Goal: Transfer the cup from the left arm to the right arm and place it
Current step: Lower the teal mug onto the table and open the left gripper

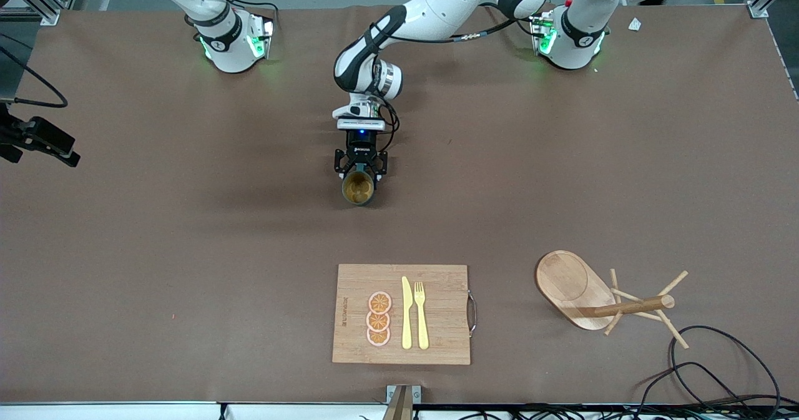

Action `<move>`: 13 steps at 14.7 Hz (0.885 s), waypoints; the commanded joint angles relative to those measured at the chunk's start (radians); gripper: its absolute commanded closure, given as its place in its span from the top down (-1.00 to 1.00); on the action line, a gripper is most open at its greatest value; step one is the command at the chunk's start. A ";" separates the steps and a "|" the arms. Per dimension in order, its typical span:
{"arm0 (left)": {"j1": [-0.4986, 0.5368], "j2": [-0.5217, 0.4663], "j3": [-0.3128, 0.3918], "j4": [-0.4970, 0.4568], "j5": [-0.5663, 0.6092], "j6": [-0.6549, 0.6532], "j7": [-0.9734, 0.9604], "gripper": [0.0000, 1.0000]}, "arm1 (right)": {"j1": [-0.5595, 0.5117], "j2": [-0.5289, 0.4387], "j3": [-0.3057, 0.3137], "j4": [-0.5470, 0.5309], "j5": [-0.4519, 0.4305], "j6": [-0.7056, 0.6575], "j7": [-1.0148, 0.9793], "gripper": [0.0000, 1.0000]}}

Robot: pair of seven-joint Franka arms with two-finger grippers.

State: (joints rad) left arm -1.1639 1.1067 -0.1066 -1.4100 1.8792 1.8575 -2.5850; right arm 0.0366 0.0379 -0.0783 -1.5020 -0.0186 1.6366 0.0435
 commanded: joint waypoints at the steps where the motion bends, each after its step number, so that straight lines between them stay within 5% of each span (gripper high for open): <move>1: -0.026 0.004 0.007 -0.013 0.006 -0.024 -0.010 1.00 | -0.006 -0.023 0.005 -0.017 -0.017 -0.001 -0.007 1.00; 9: -0.095 -0.037 -0.139 -0.035 -0.290 -0.208 0.000 1.00 | -0.007 -0.020 0.003 -0.010 -0.004 -0.003 -0.004 1.00; 13: -0.099 -0.077 -0.264 -0.032 -0.434 -0.442 0.000 1.00 | 0.006 0.003 0.009 -0.023 0.000 -0.070 -0.001 1.00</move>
State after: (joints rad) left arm -1.2655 1.0684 -0.3131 -1.4318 1.5204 1.5253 -2.5890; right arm 0.0368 0.0391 -0.0756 -1.5082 -0.0180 1.5908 0.0436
